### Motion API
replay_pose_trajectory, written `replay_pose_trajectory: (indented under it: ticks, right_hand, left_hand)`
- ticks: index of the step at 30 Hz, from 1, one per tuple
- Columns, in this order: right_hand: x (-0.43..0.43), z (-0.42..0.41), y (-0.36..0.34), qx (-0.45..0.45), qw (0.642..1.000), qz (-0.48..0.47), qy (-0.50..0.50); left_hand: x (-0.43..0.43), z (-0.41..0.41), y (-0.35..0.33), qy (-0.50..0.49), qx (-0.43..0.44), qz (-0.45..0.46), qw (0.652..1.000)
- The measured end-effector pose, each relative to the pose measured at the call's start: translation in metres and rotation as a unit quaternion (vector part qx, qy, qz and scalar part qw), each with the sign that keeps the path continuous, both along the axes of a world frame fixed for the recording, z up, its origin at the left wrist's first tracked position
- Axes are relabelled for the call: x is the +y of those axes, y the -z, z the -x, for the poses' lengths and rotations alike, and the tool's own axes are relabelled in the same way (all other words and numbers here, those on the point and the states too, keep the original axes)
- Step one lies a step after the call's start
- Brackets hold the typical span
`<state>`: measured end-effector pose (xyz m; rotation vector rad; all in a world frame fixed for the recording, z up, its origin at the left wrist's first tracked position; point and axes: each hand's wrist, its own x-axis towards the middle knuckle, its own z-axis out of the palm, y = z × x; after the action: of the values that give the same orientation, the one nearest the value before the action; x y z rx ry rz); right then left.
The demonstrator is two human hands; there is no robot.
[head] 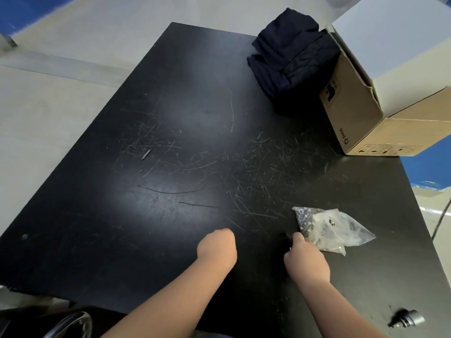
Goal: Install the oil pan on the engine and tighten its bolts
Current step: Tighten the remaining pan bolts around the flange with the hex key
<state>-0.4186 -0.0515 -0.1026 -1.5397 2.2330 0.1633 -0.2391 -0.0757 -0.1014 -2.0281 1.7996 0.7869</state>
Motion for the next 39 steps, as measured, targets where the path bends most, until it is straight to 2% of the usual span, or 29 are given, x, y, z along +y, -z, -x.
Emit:
replay_pose_trajectory:
  ticks: [3,5,7,8,9,11,13,15,17,21,23,25,27,29,35,37,39]
  right_hand:
    - [-0.001,-0.001,0.001,-0.012,1.000,-0.003,-0.018]
    - [0.001,-0.005,0.001,-0.059,0.998,0.008,-0.015]
    - [0.003,-0.013,-0.005,-0.155,0.988,0.013,0.014]
    - [0.002,-0.020,-0.010,-0.212,0.977,0.010,0.029]
    - [0.002,-0.028,-0.014,-0.263,0.964,0.004,0.039]
    - [0.001,-0.046,-0.025,-0.347,0.937,-0.012,0.042]
    - [0.005,-0.069,-0.037,-0.434,0.899,-0.044,0.047]
    - [0.010,-0.096,-0.051,-0.504,0.859,-0.082,0.043]
    - [0.020,-0.127,-0.065,-0.533,0.840,-0.103,0.012]
    - [0.053,-0.191,-0.092,-0.573,0.802,-0.156,-0.061]
    - [0.077,-0.221,-0.103,-0.584,0.785,-0.183,-0.098]
    - [0.103,-0.250,-0.114,-0.591,0.764,-0.214,-0.142]
    - [0.132,-0.277,-0.124,-0.596,0.738,-0.249,-0.195]
    - [0.162,-0.300,-0.132,-0.594,0.718,-0.274,-0.237]
    - [0.239,-0.345,-0.139,-0.570,0.704,-0.282,-0.318]
    - [0.260,-0.354,-0.141,-0.577,0.695,-0.286,-0.320]
    - [0.278,-0.360,-0.144,-0.589,0.686,-0.285,-0.317]
  left_hand:
    - [0.003,0.001,0.000,0.014,-0.006,-0.041,0.999]
    - [0.008,-0.007,0.000,-0.003,0.026,-0.047,0.999]
    - [0.016,-0.019,0.000,-0.055,0.106,-0.052,0.991]
    - [0.021,-0.026,0.000,-0.107,0.176,-0.072,0.976]
    - [0.027,-0.033,-0.001,-0.178,0.262,-0.105,0.943]
    - [0.042,-0.049,-0.009,-0.325,0.419,-0.175,0.830]
    - [0.061,-0.068,-0.017,-0.403,0.511,-0.194,0.734]
    - [0.083,-0.087,-0.024,-0.441,0.570,-0.182,0.670]
    - [0.108,-0.107,-0.034,-0.462,0.619,-0.154,0.616]
    - [0.170,-0.141,-0.054,-0.497,0.674,-0.059,0.544]
    - [0.205,-0.156,-0.062,-0.525,0.694,-0.021,0.493]
    - [0.241,-0.170,-0.072,-0.565,0.716,0.004,0.410]
    - [0.278,-0.184,-0.079,-0.605,0.733,0.025,0.310]
    - [0.314,-0.193,-0.086,-0.635,0.731,0.051,0.245]
    - [0.402,-0.206,-0.114,-0.690,0.690,0.127,0.177]
    - [0.424,-0.209,-0.125,-0.689,0.685,0.155,0.178]
    - [0.443,-0.213,-0.134,-0.681,0.682,0.182,0.194]
